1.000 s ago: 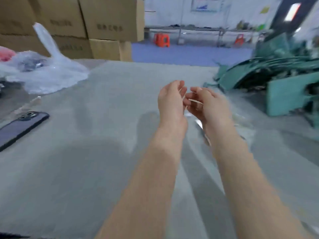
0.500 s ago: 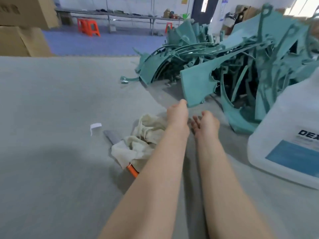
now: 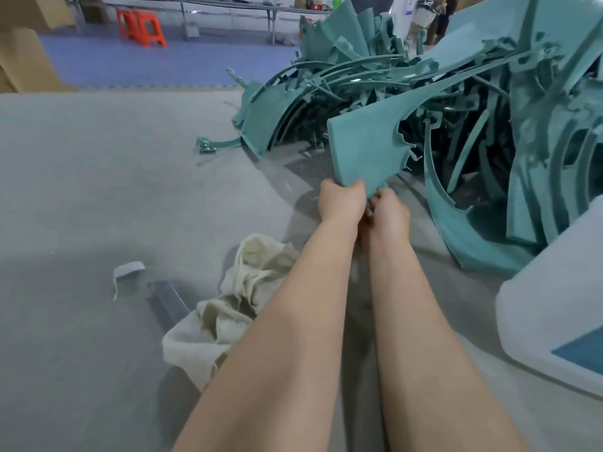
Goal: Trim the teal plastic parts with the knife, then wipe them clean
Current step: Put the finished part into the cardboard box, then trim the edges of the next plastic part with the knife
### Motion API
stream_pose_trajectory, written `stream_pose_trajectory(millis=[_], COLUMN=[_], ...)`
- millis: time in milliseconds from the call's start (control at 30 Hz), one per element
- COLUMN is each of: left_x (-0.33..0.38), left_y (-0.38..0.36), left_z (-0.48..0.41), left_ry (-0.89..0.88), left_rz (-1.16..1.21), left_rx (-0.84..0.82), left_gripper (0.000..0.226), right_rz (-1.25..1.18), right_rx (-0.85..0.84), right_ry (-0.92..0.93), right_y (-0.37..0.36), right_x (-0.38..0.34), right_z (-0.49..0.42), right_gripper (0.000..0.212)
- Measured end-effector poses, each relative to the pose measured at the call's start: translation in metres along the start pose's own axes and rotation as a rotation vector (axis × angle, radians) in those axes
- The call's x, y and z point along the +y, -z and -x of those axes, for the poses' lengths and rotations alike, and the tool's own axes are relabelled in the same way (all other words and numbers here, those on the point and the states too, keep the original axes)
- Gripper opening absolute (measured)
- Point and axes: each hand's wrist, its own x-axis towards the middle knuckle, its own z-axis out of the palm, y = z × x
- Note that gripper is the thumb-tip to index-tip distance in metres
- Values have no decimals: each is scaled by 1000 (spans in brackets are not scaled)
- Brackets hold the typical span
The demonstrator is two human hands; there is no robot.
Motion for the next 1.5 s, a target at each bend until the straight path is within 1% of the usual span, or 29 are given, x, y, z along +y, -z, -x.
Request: stream_pose_trajectory(millis=[33, 100, 167, 200, 267, 367, 433, 467, 567, 600, 667, 733, 800, 867, 933, 1000, 1067, 1133, 1200, 1267, 1333, 1367, 1400, 1433, 1467, 1500], left_x=[1, 5, 16, 23, 39, 55, 61, 63, 64, 62, 56, 48, 38, 27, 17, 9, 6, 5, 2, 1, 0, 0, -1, -1, -2, -2], left_y=[2, 8, 19, 27, 46, 78, 103, 116, 157, 171, 203, 239, 272, 297, 311, 316, 317, 318, 318, 318, 317, 317, 316, 315, 313, 312], left_z=[-1, 0, 6, 10, 22, 45, 64, 73, 102, 112, 129, 145, 158, 168, 174, 176, 175, 175, 174, 173, 171, 170, 169, 169, 168, 168], left_ry=[-38, -144, -248, -286, -320, -316, -378, -411, -443, -446, -460, -472, -452, -396, -341, -275, -229, -221, -234, -257, -289, -300, -310, -322, -335, -350], left_rz=[-81, -221, -285, -285, -231, -57, -21, 17, 235, 303, 376, 409, 462, 530, 616, 713, 815, 839, 796, 737, 668, 629, 592, 562, 538, 514], left_rx=[26, 44, 41, 31, -4, 3, 57, 86, 120, 127, 161, 211, 277, 348, 390, 425, 423, 409, 412, 409, 397, 399, 409, 423, 440, 461], left_gripper=[35, 34, 26, 19, 7, 17, 21, 20, 7, 6, 11, 14, 18, 24, 30, 34, 25, 21, 29, 32, 23, 17, 13, 10, 9, 9], right_rz=[48, 157, 199, 210, 205, 176, 178, 193, 300, 377, 639, 1006, 1349, 1602, 1732, 1740, 1675, 1468, 1249, 1116, 969, 883, 836, 860, 987, 1209], right_rx=[-3, -10, -64, -112, -206, -396, -516, -571, -703, -721, -705, -691, -747, -787, -770, -730, -623, -401, -194, -116, -131, -178, -273, -412, -559, -680], right_ry=[11, 64, 145, 169, 176, 208, 216, 216, 211, 208, 234, 331, 429, 425, 369, 326, 364, 402, 452, 602, 904, 1038, 1107, 1078, 993, 883], right_y=[-2, -7, -12, -15, -21, -29, -33, -35, -41, -42, -45, -45, -41, -34, -28, -25, -21, -16, -12, -13, -21, -26, -32, -36, -39, -39], right_x=[0, 0, -1, -3, -7, -13, -13, -12, 0, 6, 21, 33, 43, 49, 49, 46, 45, 45, 44, 45, 42, 42, 43, 44, 47, 51], right_z=[-1, -1, 6, 13, 29, 61, 86, 99, 140, 154, 179, 198, 210, 216, 215, 205, 189, 172, 161, 166, 187, 200, 212, 225, 233, 236], right_gripper=[11, 18, 24, 23, 17, 13, 16, 17, 15, 16, 31, 43, 44, 45, 49, 45, 27, 24, 24, 30, 32, 28, 22, 16, 13, 8])
